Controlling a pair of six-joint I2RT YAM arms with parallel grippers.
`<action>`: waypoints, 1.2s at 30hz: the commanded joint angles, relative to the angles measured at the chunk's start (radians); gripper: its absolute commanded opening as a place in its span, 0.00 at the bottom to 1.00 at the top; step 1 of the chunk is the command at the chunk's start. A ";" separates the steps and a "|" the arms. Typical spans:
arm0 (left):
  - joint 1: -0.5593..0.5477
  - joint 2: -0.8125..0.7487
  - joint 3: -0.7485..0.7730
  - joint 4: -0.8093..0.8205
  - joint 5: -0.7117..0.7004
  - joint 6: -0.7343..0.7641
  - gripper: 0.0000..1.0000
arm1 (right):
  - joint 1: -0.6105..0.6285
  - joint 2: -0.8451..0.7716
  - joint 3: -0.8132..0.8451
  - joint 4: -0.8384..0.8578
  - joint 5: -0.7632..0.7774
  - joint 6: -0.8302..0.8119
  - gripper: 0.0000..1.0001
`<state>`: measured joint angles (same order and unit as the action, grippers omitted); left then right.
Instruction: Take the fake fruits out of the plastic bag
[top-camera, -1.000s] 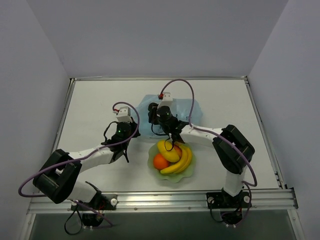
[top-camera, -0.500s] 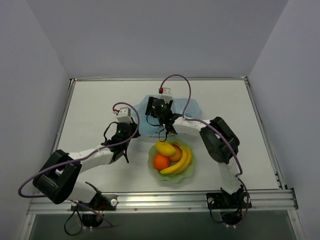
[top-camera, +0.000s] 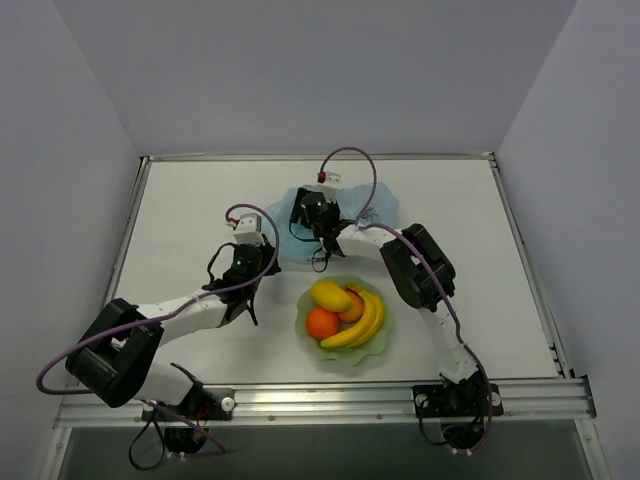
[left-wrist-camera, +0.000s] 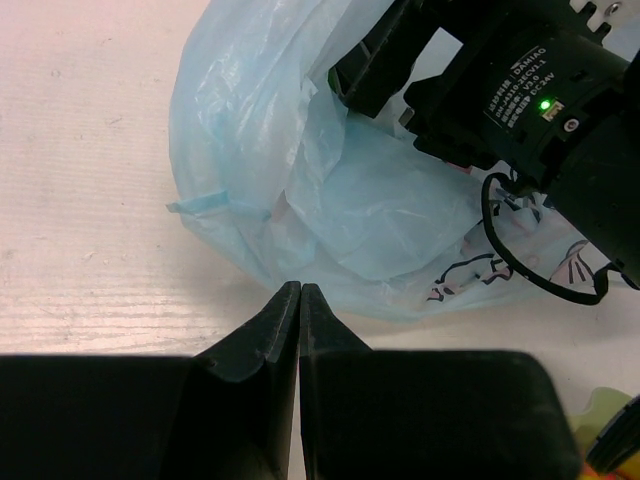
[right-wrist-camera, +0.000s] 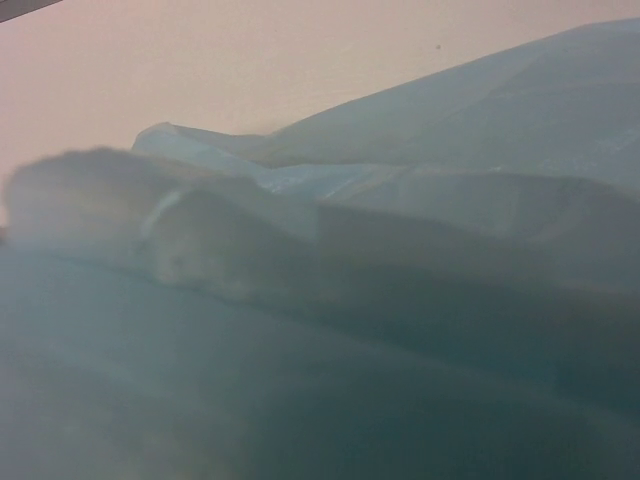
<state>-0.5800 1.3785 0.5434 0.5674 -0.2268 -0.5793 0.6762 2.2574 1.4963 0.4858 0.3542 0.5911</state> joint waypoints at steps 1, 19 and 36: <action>0.008 -0.007 0.029 0.037 0.007 -0.005 0.02 | -0.013 0.027 0.056 0.057 -0.011 -0.017 0.71; 0.011 -0.029 0.043 0.020 -0.020 -0.013 0.02 | 0.074 -0.389 -0.231 -0.197 -0.201 -0.163 0.29; 0.032 -0.021 0.112 -0.026 -0.069 -0.039 0.02 | 0.085 -0.852 -0.436 -0.374 -0.511 -0.277 0.30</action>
<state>-0.5587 1.3788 0.5961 0.5358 -0.2684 -0.6048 0.7544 1.4773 1.0874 0.1413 -0.1215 0.3370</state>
